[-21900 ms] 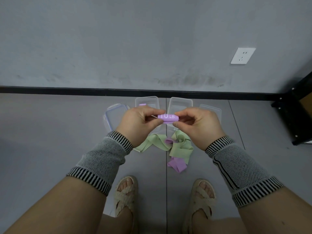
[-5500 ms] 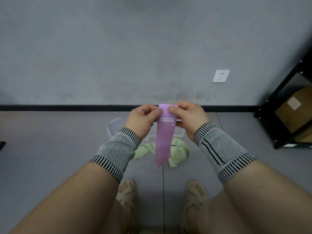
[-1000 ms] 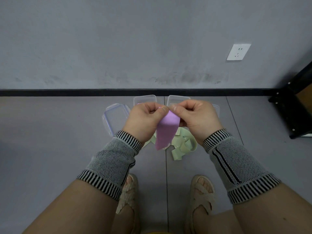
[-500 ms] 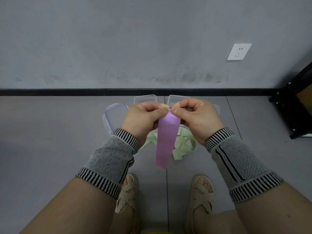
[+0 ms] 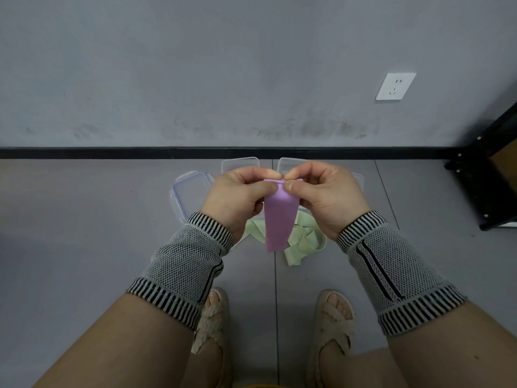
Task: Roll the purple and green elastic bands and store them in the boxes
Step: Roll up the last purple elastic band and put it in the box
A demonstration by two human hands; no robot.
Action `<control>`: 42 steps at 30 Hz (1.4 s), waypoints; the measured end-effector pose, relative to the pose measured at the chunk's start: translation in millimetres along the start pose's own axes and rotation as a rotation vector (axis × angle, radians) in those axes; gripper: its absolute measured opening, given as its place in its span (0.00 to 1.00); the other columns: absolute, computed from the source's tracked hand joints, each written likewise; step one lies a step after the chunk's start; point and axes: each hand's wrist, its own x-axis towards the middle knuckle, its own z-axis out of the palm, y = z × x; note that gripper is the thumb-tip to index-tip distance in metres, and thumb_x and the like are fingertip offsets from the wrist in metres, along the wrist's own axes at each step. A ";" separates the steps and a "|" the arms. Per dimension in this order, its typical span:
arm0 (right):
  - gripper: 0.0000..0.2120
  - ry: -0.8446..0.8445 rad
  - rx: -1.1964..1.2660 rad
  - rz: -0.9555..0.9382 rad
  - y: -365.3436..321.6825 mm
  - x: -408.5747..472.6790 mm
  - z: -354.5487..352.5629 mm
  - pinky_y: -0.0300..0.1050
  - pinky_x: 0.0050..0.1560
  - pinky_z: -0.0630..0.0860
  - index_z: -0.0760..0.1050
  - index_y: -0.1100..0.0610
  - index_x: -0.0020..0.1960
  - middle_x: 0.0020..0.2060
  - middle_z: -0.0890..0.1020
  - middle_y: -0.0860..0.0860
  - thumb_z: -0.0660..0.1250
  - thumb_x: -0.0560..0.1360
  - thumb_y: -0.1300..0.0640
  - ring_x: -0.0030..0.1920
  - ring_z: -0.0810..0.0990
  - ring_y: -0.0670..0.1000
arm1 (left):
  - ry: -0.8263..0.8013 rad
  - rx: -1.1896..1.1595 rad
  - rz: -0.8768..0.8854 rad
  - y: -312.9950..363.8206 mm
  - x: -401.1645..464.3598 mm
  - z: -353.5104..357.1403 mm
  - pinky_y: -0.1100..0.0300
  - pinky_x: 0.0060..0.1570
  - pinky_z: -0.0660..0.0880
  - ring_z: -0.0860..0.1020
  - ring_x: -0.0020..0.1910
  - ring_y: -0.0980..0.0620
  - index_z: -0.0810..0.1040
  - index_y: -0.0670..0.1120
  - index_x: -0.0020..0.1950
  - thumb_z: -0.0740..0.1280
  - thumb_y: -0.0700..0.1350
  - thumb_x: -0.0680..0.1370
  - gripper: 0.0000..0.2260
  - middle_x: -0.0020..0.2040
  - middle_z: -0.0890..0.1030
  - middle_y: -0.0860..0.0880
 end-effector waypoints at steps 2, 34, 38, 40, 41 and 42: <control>0.10 0.023 -0.018 -0.010 0.5 0.5 0.9 0.57 0.51 0.77 0.78 0.57 0.36 0.36 0.80 0.57 0.69 0.69 0.71 0.40 0.78 0.56 | 0.008 -0.002 -0.001 -0.8 0.2 1.7 0.62 0.33 0.65 0.69 0.31 0.53 0.81 0.44 0.39 0.67 0.31 0.73 0.09 0.34 0.79 0.47; 0.05 0.068 -0.145 -0.084 -1.6 -2.6 -1.5 0.54 0.45 0.82 0.80 0.56 0.38 0.36 0.84 0.56 0.71 0.72 0.64 0.37 0.83 0.53 | 0.075 0.053 0.141 -2.2 1.9 4.5 0.70 0.26 0.68 0.74 0.25 0.61 0.79 0.44 0.38 0.70 0.31 0.71 0.08 0.28 0.78 0.52; 0.06 0.069 -0.185 -0.091 -0.9 -2.3 -4.2 0.56 0.46 0.82 0.80 0.55 0.38 0.37 0.84 0.56 0.71 0.72 0.63 0.40 0.83 0.57 | 0.068 0.028 0.116 -0.4 0.0 5.6 0.70 0.25 0.67 0.72 0.23 0.61 0.78 0.43 0.39 0.69 0.30 0.71 0.09 0.28 0.78 0.51; 0.07 0.059 -0.148 -0.082 -0.4 -1.9 -4.2 0.56 0.48 0.81 0.80 0.54 0.37 0.36 0.84 0.56 0.71 0.71 0.65 0.39 0.82 0.56 | 0.059 0.015 0.096 -0.2 -0.1 5.8 0.68 0.25 0.67 0.71 0.24 0.59 0.78 0.44 0.40 0.68 0.30 0.72 0.09 0.29 0.79 0.52; 0.08 0.051 -0.128 -0.078 -0.2 -1.7 -3.9 0.56 0.49 0.81 0.80 0.54 0.37 0.35 0.83 0.55 0.71 0.71 0.66 0.39 0.82 0.55 | 0.057 0.013 0.088 -0.3 0.1 5.8 0.67 0.26 0.67 0.72 0.24 0.59 0.78 0.44 0.40 0.68 0.30 0.72 0.09 0.29 0.80 0.52; 0.09 0.041 -0.112 -0.074 0.1 -1.5 -3.5 0.56 0.49 0.80 0.79 0.55 0.37 0.35 0.82 0.54 0.71 0.71 0.67 0.39 0.81 0.54 | 0.056 0.010 0.079 -0.7 0.8 5.5 0.66 0.27 0.68 0.72 0.26 0.58 0.78 0.44 0.41 0.68 0.30 0.72 0.09 0.29 0.80 0.52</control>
